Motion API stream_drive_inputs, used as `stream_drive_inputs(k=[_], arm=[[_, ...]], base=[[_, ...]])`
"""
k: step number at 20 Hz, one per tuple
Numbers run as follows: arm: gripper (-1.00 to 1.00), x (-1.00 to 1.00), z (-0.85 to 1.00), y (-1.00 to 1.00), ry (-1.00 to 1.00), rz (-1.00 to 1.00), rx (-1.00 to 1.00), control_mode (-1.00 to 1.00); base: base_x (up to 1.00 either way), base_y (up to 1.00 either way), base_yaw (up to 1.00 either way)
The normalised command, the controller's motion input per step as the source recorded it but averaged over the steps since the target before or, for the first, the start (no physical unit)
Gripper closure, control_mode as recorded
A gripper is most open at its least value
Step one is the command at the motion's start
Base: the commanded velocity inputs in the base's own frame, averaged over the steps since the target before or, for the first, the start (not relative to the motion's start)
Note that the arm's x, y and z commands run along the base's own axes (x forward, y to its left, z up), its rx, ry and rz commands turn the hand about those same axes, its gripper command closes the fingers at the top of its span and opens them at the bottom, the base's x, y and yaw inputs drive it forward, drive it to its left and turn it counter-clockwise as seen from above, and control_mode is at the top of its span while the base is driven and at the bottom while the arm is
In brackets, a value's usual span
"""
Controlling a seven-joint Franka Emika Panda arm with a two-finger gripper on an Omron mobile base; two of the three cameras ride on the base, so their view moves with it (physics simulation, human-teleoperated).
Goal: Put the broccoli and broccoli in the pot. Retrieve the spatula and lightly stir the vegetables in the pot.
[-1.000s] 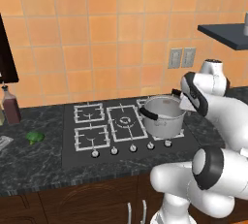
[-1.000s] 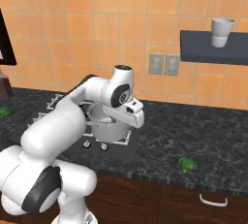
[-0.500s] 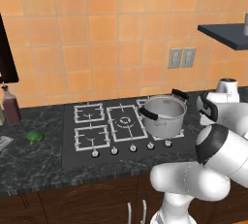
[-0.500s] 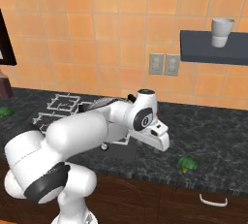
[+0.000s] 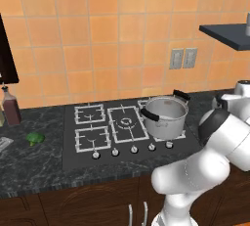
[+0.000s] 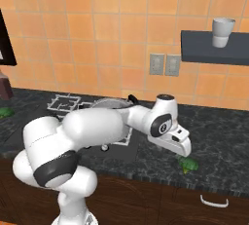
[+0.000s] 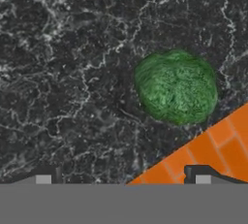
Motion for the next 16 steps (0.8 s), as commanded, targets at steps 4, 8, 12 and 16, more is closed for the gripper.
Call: stream_drive_inputs(k=[4,8,12,16], arm=[[-1.0,0.0,0.0,-0.45,0.0,0.0,0.0,-1.0],[-1.0,0.0,-0.01,-0.37,0.0,-0.01,0.0,-1.0],[-1.0,0.0,-0.09,-0.33,-0.04,-0.08,0.05,-1.0],[-1.0,0.0,-0.19,-0.39,-0.13,-0.18,0.15,-1.0]], base=[[0.0,0.0,0.0],[0.0,0.0,0.0],[0.0,0.0,0.0],[0.0,0.0,0.0]])
